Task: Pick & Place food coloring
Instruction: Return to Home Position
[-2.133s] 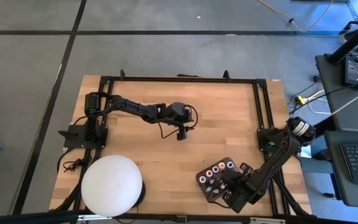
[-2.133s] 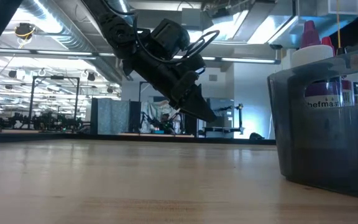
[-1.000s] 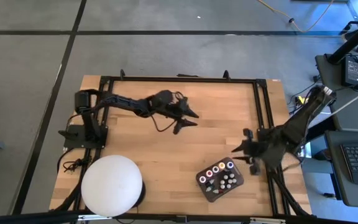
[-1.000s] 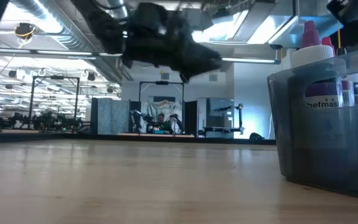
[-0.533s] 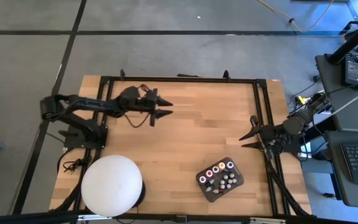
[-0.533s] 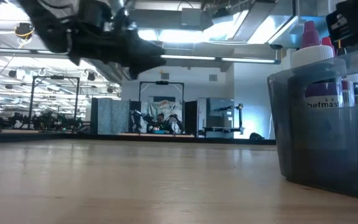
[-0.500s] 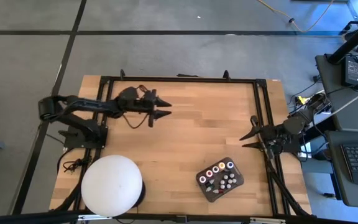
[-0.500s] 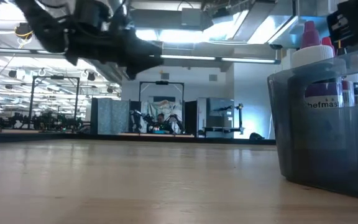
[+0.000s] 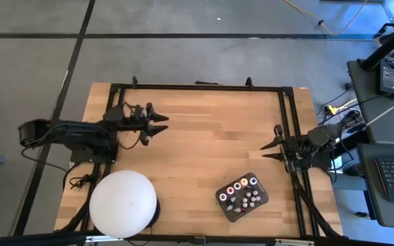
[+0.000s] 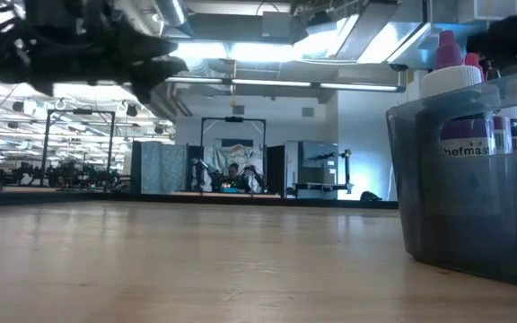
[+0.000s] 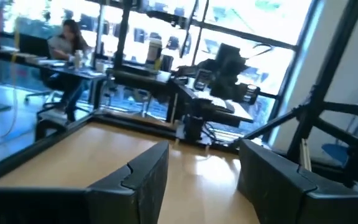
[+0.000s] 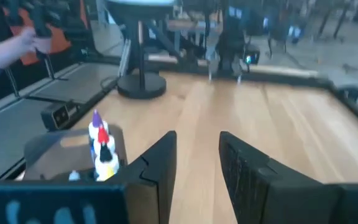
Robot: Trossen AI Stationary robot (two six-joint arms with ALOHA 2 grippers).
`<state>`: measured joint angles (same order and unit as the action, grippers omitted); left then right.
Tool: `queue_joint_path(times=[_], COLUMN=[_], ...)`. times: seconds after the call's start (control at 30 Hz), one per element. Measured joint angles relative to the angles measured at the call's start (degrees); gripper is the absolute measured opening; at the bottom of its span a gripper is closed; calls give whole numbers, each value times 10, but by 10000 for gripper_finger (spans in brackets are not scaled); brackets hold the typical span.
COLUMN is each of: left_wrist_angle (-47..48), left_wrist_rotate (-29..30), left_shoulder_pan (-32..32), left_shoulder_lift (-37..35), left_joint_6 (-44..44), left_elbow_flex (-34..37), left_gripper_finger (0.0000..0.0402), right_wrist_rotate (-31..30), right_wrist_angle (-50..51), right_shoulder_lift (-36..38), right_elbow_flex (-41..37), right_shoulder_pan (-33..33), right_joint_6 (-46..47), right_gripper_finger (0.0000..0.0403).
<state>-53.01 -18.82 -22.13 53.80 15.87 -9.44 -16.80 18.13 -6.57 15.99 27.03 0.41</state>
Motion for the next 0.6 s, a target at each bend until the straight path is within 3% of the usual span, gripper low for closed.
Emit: queue_joint_path(times=[0.13,0.37,0.6], left_wrist_angle=[7,8,34], left_wrist_rotate=[22,11,12], left_shoulder_pan=[0,0,-1], left_shoulder_lift=[-32,-79,-129], left_joint_6=[20,27,31], left_elbow_flex=[33,68,90], left_gripper_finger=[193,190,193], right_wrist_rotate=[53,112,142], right_wrist_angle=[-38,-106,-111], right_shoulder_lift=[-1,0,0], right_elbow_flex=[-13,-60,-61], right_shoulder_pan=[-40,-120,-182], right_joint_6=[-35,-35,-43], right_gripper_finger=[124,124,124])
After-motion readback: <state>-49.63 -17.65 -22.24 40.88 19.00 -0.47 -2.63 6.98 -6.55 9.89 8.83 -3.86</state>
